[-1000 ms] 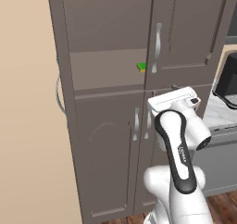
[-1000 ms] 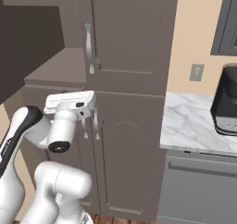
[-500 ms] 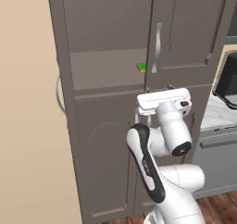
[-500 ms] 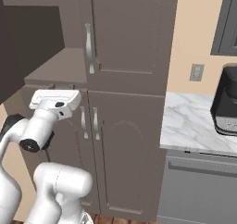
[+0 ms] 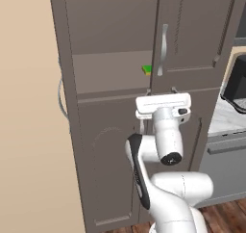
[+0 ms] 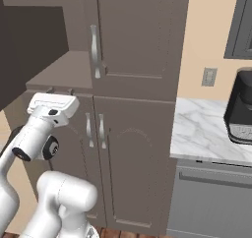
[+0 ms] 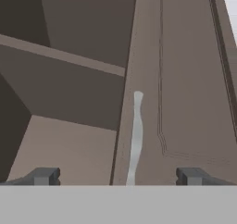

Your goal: Pick up the sponge and sponge from the sink, and place them back in the cabinet, and close the cabinet doors.

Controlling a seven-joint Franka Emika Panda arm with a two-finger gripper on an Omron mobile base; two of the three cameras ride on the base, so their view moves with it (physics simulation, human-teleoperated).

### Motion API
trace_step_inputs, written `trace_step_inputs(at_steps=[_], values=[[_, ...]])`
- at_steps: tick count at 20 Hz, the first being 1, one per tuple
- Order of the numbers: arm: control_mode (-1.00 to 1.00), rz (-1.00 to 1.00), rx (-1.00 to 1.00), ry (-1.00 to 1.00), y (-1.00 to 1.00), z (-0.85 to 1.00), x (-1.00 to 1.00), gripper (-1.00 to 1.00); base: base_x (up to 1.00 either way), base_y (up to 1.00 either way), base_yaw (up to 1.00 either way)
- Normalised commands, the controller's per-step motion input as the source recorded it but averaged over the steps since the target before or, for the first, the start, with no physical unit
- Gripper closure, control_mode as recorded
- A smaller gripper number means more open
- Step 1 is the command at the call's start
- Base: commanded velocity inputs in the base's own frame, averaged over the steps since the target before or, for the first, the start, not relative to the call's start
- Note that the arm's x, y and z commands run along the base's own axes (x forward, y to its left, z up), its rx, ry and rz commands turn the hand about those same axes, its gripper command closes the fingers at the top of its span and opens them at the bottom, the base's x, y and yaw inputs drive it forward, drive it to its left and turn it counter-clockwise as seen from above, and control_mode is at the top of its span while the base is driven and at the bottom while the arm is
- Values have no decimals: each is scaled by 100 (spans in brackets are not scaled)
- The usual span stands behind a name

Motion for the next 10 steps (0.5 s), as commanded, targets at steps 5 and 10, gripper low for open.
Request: trace_step_inputs(at_steps=[5,10], values=[[-100,-11,0,25,20,69,-69,-100,0,0,0],[-100,-9,0,25,18,71,-61,-100,0,0,0]])
